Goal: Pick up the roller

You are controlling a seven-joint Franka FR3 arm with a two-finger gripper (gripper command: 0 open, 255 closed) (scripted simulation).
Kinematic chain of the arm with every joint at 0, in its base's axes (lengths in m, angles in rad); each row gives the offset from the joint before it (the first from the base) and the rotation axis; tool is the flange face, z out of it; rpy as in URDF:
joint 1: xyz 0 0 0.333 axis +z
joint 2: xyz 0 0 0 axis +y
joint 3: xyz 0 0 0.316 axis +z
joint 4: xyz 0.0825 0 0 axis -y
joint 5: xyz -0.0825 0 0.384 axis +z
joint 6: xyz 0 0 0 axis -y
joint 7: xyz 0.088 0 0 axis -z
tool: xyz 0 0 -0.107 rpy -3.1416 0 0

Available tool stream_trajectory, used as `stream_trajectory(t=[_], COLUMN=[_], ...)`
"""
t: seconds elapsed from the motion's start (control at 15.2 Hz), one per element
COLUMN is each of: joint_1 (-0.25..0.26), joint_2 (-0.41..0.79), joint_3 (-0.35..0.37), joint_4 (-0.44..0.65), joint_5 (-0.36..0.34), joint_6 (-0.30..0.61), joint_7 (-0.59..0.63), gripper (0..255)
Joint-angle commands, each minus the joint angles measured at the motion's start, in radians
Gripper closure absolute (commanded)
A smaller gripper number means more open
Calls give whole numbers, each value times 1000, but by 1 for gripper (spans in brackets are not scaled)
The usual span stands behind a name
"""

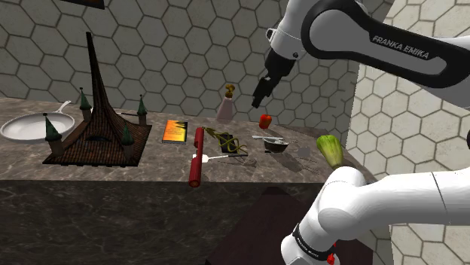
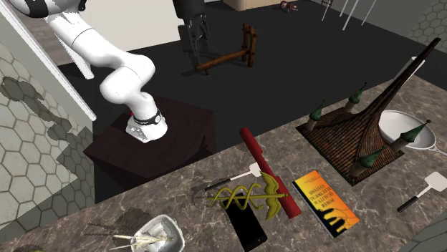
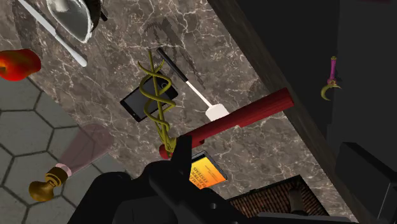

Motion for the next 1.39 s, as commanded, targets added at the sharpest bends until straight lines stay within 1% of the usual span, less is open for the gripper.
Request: stream_trajectory(t=[0.0, 0.33, 0.66, 0.99, 1.32], joint_1=[0, -38, -73, -104, -128], joint_2=[0, 123, 270, 435, 612], joint_3=[0, 22, 40, 53, 56], joint_4=[0, -45, -59, -44, -3], joint_5=[0, 33, 62, 87, 111], joint_6=[0, 136, 270, 395, 508], joint_7=[0, 138, 268, 392, 506], gripper=[0, 0, 0, 0, 0])
